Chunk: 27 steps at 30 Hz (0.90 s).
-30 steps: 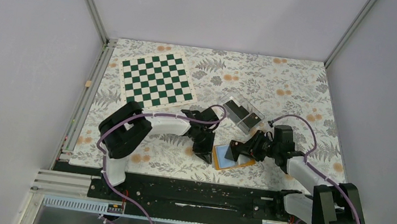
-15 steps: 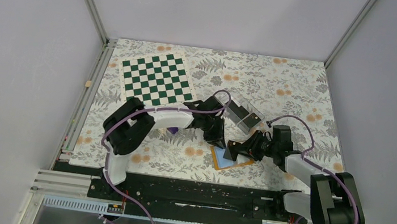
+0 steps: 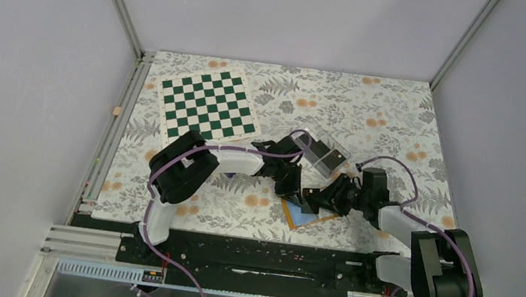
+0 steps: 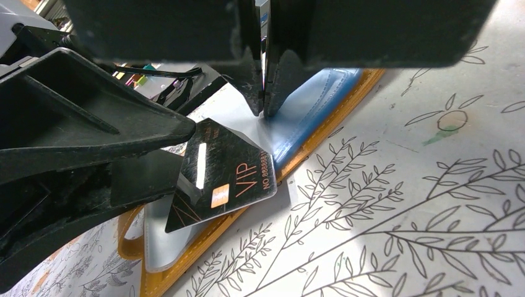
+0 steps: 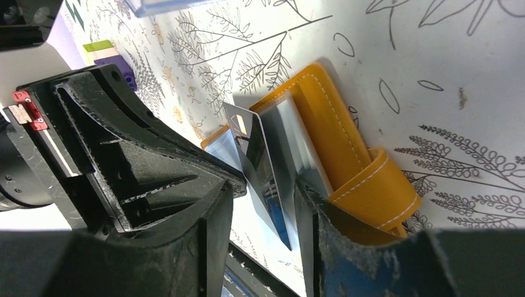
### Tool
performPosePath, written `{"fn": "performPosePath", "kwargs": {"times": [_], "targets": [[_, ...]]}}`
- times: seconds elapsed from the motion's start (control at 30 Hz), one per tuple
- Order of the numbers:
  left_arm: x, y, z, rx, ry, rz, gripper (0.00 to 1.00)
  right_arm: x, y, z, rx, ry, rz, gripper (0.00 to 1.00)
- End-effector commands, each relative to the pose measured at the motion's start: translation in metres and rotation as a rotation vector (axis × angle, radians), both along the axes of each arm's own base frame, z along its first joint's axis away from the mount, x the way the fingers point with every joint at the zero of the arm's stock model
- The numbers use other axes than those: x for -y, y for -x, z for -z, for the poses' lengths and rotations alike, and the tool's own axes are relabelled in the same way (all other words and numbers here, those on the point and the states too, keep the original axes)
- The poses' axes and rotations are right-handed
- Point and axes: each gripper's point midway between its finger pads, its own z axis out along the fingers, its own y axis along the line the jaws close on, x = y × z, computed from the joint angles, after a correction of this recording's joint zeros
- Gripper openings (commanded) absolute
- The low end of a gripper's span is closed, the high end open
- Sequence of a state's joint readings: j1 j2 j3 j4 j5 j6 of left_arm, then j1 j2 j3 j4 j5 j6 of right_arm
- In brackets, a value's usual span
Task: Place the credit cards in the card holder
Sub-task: Insert the credit card into the card holder.
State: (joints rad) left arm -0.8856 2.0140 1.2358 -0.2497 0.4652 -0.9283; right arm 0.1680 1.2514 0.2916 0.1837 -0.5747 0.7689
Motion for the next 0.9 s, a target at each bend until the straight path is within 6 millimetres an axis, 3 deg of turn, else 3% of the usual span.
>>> {"fn": "performPosePath", "kwargs": {"times": [0.0,0.13,0.27,0.4,0.47,0.63,0.87], "targets": [[-0.016,0.009,0.032,-0.02,-0.111,-0.006,0.0,0.008,-0.001,0.007,0.002,0.052,-0.002,0.49],[-0.016,0.01,0.033,-0.017,-0.117,0.003,0.0,-0.012,-0.004,-0.003,0.027,-0.091,-0.049,0.4],[-0.017,0.009,0.031,-0.008,-0.118,0.012,0.0,-0.016,-0.003,-0.003,0.027,-0.134,-0.054,0.32],[-0.017,0.007,0.023,0.017,-0.112,0.023,0.0,-0.016,-0.003,-0.003,0.034,-0.116,-0.08,0.11],[-0.019,0.005,0.014,0.043,-0.114,0.038,0.07,-0.013,-0.001,-0.003,0.031,-0.084,-0.09,0.0],[-0.034,0.006,-0.013,0.102,-0.121,0.049,0.31,-0.003,0.007,-0.006,0.025,-0.003,-0.113,0.0],[-0.065,0.018,-0.024,0.107,-0.133,-0.002,0.38,-0.003,0.02,-0.005,-0.011,-0.004,-0.146,0.0]]}}
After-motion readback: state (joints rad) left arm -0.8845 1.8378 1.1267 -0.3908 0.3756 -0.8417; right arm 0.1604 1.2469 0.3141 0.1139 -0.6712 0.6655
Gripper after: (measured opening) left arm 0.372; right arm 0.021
